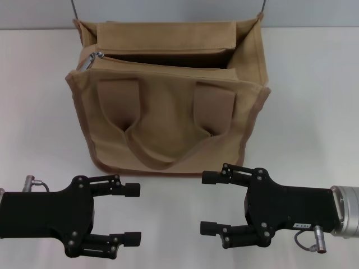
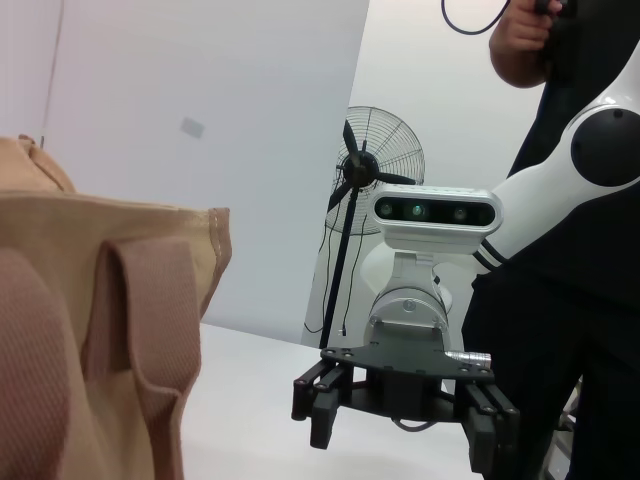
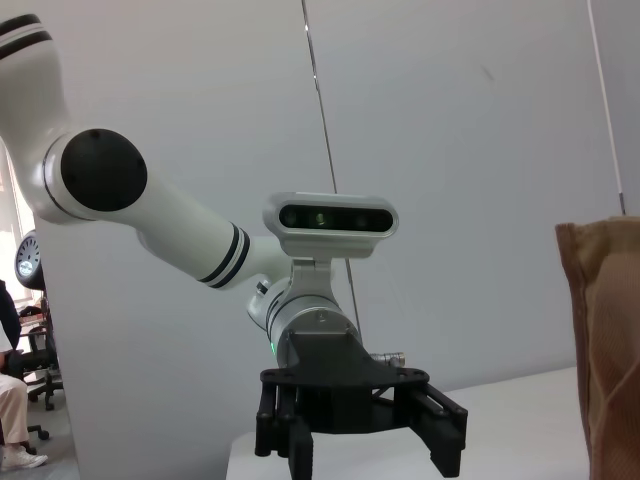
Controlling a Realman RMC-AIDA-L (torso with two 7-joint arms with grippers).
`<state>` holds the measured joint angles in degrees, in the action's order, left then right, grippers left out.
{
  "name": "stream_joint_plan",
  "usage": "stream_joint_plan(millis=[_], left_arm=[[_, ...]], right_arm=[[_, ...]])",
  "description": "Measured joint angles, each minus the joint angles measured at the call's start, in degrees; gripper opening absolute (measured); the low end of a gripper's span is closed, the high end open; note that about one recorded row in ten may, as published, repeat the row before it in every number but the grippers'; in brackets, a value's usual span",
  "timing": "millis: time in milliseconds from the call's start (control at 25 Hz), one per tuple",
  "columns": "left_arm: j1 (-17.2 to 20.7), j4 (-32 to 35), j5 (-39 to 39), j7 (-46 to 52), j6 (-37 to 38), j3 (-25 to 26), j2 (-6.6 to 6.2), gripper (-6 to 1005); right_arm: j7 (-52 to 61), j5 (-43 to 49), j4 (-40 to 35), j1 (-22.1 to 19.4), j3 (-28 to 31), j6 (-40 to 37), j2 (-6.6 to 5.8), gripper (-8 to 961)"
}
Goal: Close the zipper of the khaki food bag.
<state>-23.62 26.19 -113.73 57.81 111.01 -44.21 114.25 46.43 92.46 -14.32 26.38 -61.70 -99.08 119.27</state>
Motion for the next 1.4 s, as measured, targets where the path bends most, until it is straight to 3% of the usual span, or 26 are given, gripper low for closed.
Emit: stream_joint_plan(millis=[680,800,840,880,1040,1400], left_arm=[[0.04,0.0,0.19,0.02,0.03,0.57,0.0,792],[0.13,0.0,0.33,0.02,1.1,4.57,-0.01,791],[0.33,0.0,0.35,0.02,2.26,8.53,-0.14,790],[0.33,0.0,0.35,0.02,2.26,8.53,-0.14,789],[1.78,-0.09,3.18,0.24,4.02,18.73,-0.81,787],[4.84,-3.61,20.02,0.97,3.62,19.92,-2.41,782]], right_arm=[[-0.07,0.0,-0.09,0.07,0.01,-0.52,0.0,834],[-0.06,0.0,-0.1,0.07,0.13,-0.49,0.0,834],[-0.06,0.0,-0.09,0.07,0.19,-0.42,0.0,834],[-0.04,0.0,-0.1,0.06,0.27,-0.32,0.0,835],[-0.03,-0.01,-0.02,-0.14,0.37,-0.06,0.0,835],[-0.15,-0.01,0.06,-0.36,0.53,0.01,0.0,835]])
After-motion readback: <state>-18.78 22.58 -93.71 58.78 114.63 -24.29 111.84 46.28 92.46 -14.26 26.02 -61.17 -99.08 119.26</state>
